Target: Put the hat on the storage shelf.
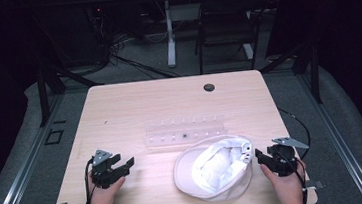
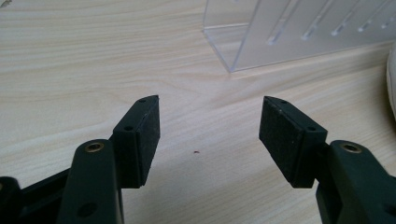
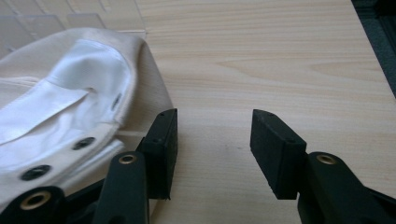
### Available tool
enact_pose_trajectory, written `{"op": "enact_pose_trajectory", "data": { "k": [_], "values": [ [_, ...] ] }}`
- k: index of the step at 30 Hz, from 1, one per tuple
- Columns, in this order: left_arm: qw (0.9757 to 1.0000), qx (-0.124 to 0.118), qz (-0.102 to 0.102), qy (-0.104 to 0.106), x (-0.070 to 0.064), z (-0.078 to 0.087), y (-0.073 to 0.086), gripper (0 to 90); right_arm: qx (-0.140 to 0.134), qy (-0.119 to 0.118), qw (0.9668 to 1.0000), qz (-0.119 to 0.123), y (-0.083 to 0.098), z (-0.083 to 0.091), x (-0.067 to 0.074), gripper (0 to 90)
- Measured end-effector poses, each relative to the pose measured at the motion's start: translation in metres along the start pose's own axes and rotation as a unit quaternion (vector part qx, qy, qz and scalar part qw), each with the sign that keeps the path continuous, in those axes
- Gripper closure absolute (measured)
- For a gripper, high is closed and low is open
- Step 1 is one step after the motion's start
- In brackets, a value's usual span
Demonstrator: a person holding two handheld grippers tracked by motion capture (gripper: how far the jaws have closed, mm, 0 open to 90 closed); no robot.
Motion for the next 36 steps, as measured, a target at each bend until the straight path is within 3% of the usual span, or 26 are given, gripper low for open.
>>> {"op": "enact_pose_trajectory", "data": {
  "k": [5,9,11,15,17,20,23,26,31,36],
  "values": [
    [0.9999,0.001,-0.014,0.008,-0.007,-0.002,0.0,39.3,0.015,-0.033,0.9993,0.011,-0.016,0.014,0.009,53.6],
    [0.9999,-0.004,-0.007,0.008,-0.007,-0.002,-0.001,39.3,0.025,-0.038,0.9985,0.032,-0.029,0.023,0.013,53.5],
    [0.9999,-0.006,-0.008,0.005,-0.006,-0.002,-0.001,39.3,0.032,-0.043,0.9981,0.03,-0.031,0.024,0.015,53.7],
    [1.0,-0.004,-0.007,-0.001,-0.004,-0.004,0.0,39.3,0.079,-0.072,0.9941,0.017,-0.039,0.028,0.021,53.6],
    [1.0,0.0,-0.008,0.001,-0.005,-0.005,0.001,39.3,0.089,-0.072,0.9933,0.017,-0.039,0.028,0.022,53.4],
    [0.9999,0.004,-0.012,0.002,-0.007,-0.007,0.002,39.3,0.123,-0.083,0.9889,0.008,-0.04,0.024,0.029,52.7],
    [0.9999,0.0,-0.012,0.003,-0.008,-0.007,0.001,39.3,0.133,-0.084,0.9875,0.01,-0.041,0.023,0.033,51.3],
    [0.9999,0.001,-0.015,0.003,-0.009,-0.006,0.0,39.3,0.154,-0.099,0.9832,-0.001,-0.045,0.022,0.042,48.9],
    [0.9997,-0.002,-0.025,0.005,-0.012,-0.003,-0.002,39.2,0.164,-0.08,0.9833,0.004,-0.048,0.02,0.046,47.4],
    [0.9994,-0.002,-0.034,0.006,-0.018,-0.004,-0.001,39.2,0.194,-0.079,0.9777,-0.017,-0.046,0.014,0.043,47.5]
  ]
}}
Point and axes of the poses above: each handheld gripper's, and its own axes: z roughly backward along the jaws, y roughly out of its underside, x roughly to its left, the point moved 6 cm from there along -z, roughly forward along the jaws, and after that the axes turned 5 degrees about x, right-handed, at the moved point
